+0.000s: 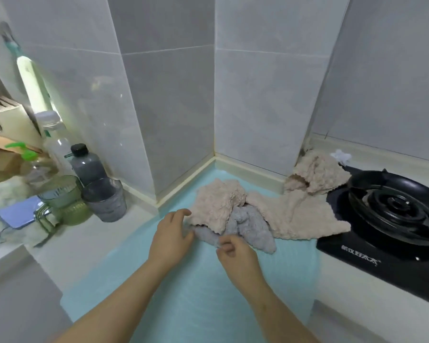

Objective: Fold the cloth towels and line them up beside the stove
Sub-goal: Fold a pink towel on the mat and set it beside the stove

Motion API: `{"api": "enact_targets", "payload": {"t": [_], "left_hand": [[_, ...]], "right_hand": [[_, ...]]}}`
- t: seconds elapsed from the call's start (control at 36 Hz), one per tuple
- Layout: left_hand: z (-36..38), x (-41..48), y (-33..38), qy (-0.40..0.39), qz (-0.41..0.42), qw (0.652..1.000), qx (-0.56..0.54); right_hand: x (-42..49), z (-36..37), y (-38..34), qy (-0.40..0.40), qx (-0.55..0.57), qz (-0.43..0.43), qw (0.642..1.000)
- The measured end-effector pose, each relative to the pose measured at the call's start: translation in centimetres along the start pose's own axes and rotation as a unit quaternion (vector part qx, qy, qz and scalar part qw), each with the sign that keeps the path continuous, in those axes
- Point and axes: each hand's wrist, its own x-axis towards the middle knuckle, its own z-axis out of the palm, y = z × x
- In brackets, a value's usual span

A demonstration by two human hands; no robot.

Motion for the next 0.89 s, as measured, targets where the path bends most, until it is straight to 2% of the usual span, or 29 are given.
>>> {"api": "enact_targets", "payload": {"t": [0.14, 0.22, 0.33, 0.42, 0.61, 0.75, 0.89], "left_hand": [[-0.8, 3.2, -3.5, -0.087, 0.107, 0.99, 0.006], [-0.7, 4.7, -4.4, -0.124, 0.169, 0.978, 0.01], [0.1, 6.0, -4.2, -0.147, 0.178, 0.973, -0.018], [0.7, 6.8, -3.5, -0.133, 0.142, 0.978, -0.072], [0.5, 7.9, -4.6, -0.038, 0.19, 0.969, -0.151], [-0.7, 6.8, -6.4, -0.022, 0.232, 0.934, -0.269], [-1.3, 4.8, -9.6, 0.016, 0.218, 0.912, -0.347]], "right_hand": [[0.5, 4.9, -1.0, 0.159, -0.041, 0.04, 0.986], [-0.2, 7.1, -1.4, 0.222, -0.038, 0.063, 0.972], [-1.6, 9.0, -1.8, 0.277, -0.032, 0.081, 0.957], [-2.6, 10.1, -1.4, 0.299, -0.059, 0.079, 0.949], [-2.4, 11.3, -0.9, 0.35, -0.08, 0.059, 0.931], [-2.8, 11.6, -0.6, 0.407, -0.053, 0.031, 0.911], [-3.5, 11.6, -0.4, 0.452, -0.027, 0.015, 0.892]]}}
